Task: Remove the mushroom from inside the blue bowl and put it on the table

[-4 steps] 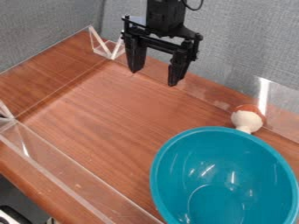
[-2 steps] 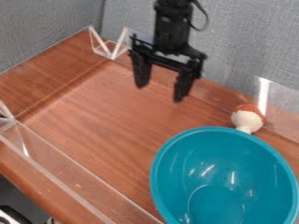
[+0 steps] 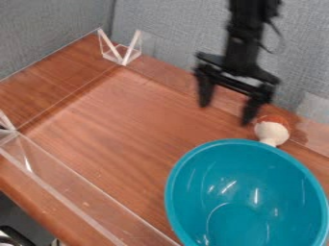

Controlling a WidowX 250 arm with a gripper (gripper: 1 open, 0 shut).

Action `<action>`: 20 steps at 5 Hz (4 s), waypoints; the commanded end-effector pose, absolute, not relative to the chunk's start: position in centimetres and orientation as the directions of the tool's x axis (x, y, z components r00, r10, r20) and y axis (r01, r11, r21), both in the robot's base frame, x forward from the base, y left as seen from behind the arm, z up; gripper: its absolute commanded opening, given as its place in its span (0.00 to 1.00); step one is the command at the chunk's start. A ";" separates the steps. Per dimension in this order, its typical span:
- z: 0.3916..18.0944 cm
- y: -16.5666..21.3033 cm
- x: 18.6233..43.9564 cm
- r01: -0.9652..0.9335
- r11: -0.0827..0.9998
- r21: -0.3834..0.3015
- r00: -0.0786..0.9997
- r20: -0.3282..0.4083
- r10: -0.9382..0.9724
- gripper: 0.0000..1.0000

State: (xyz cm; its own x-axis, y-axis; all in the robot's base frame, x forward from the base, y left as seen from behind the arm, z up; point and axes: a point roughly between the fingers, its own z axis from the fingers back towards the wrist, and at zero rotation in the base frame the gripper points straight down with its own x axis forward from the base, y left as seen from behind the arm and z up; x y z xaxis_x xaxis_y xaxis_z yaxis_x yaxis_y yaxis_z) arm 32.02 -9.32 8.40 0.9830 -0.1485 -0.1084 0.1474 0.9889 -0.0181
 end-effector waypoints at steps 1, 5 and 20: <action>9.2 -12.8 34.1 0.161 0.987 -0.027 0.986 -0.029 -0.162 1.00; 4.9 -14.7 36.6 0.106 0.994 -0.004 0.993 -0.050 -0.106 1.00; 3.0 -12.1 38.7 -0.141 0.985 0.098 0.980 -0.130 0.153 0.00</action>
